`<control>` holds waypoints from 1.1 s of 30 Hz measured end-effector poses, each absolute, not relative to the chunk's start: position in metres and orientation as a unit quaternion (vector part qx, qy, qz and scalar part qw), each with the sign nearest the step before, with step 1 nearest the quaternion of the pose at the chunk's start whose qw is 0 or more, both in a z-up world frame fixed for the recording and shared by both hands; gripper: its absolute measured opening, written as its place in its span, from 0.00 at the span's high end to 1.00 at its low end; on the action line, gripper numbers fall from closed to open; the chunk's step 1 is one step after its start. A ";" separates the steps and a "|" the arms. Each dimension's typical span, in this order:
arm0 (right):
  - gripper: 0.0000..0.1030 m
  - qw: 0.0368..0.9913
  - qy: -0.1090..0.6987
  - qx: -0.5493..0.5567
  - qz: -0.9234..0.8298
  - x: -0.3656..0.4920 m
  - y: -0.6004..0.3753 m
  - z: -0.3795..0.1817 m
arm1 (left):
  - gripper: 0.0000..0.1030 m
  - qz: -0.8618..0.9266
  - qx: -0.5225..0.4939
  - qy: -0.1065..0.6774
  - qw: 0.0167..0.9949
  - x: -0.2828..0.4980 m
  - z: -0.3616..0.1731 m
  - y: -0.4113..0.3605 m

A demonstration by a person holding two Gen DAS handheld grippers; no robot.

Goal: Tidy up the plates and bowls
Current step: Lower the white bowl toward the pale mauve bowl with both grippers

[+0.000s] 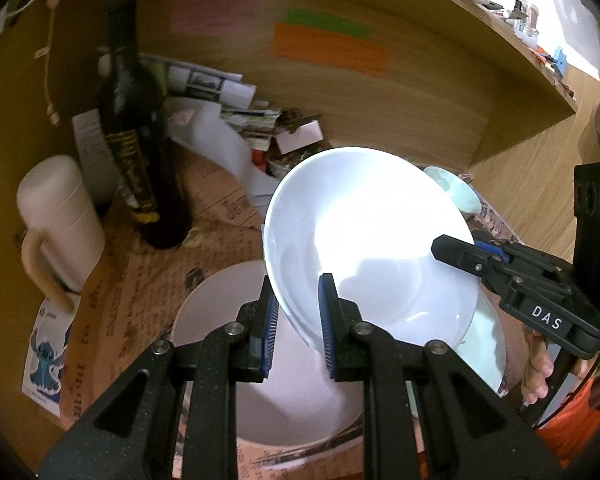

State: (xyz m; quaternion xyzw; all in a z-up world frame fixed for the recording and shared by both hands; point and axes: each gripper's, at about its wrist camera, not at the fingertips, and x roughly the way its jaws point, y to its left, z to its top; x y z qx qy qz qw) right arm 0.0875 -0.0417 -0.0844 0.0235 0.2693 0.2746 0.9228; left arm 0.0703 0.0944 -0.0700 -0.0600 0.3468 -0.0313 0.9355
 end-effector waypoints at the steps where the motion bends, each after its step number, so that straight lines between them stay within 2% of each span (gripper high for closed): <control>1: 0.83 0.921 0.272 0.022 0.278 0.087 -0.038 -0.086 | 0.81 -0.029 -0.061 0.348 0.935 0.068 -0.071 0.097; 20: 0.83 0.889 0.329 0.006 0.318 0.089 0.012 -0.126 | 0.81 0.016 -0.090 0.380 0.921 0.043 -0.106 0.139; 33: 0.83 0.883 0.345 -0.011 0.318 0.095 0.018 -0.138 | 0.81 0.027 -0.059 0.389 0.919 0.047 -0.116 0.134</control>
